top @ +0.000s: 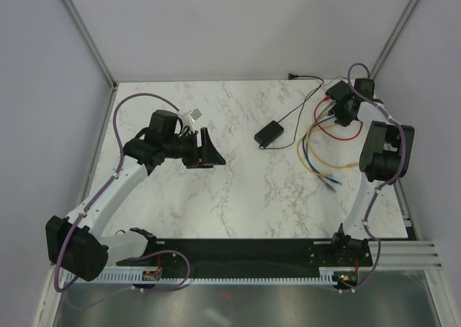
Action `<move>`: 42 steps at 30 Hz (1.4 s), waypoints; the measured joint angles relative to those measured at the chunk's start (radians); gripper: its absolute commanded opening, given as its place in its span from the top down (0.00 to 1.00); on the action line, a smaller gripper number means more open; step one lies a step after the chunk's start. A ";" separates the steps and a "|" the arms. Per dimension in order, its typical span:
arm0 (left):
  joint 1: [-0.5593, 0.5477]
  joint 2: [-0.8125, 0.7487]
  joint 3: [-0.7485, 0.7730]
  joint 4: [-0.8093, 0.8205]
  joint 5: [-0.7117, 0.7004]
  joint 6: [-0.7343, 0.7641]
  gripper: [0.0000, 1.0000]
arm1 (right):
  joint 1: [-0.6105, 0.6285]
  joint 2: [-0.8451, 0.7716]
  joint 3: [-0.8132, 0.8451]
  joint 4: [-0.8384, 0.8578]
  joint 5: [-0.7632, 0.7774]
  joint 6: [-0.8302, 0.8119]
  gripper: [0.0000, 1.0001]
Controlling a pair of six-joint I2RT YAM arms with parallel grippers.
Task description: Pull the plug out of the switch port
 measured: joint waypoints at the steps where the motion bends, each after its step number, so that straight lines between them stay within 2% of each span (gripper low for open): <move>1: 0.000 0.014 0.008 -0.003 -0.002 0.003 0.28 | -0.007 0.016 0.016 0.001 -0.008 0.003 0.52; 5: 0.000 0.046 0.016 -0.012 -0.003 0.007 0.29 | -0.032 0.077 0.079 0.000 -0.039 0.018 0.53; 9: 0.000 0.067 0.027 -0.029 -0.006 0.007 0.30 | -0.039 0.119 0.124 0.003 -0.060 0.031 0.59; 14: 0.000 0.086 0.054 -0.032 -0.006 0.007 0.30 | -0.039 0.156 0.153 0.009 -0.091 0.050 0.62; 17: 0.000 0.090 0.060 -0.035 -0.006 0.008 0.31 | -0.039 0.167 0.153 0.018 -0.105 0.062 0.67; 20: 0.000 0.092 0.064 -0.042 -0.007 0.010 0.31 | -0.043 0.171 0.149 0.026 -0.122 0.075 0.78; 23: 0.000 0.095 0.073 -0.054 -0.008 0.011 0.31 | -0.047 0.171 0.117 0.066 -0.145 0.096 0.82; 24: 0.000 0.095 0.076 -0.056 -0.008 0.011 0.32 | -0.048 0.171 0.104 0.082 -0.153 0.102 0.88; 28: 0.000 0.095 0.091 -0.066 -0.013 0.019 0.32 | -0.051 0.156 0.045 0.156 -0.189 0.137 0.99; 34: 0.000 0.095 0.094 -0.084 -0.030 0.032 0.32 | -0.050 0.100 -0.094 0.274 -0.237 0.216 1.00; 42: 0.000 0.095 0.095 -0.093 -0.031 0.051 0.32 | 0.003 -0.026 -0.310 0.330 -0.282 0.329 1.00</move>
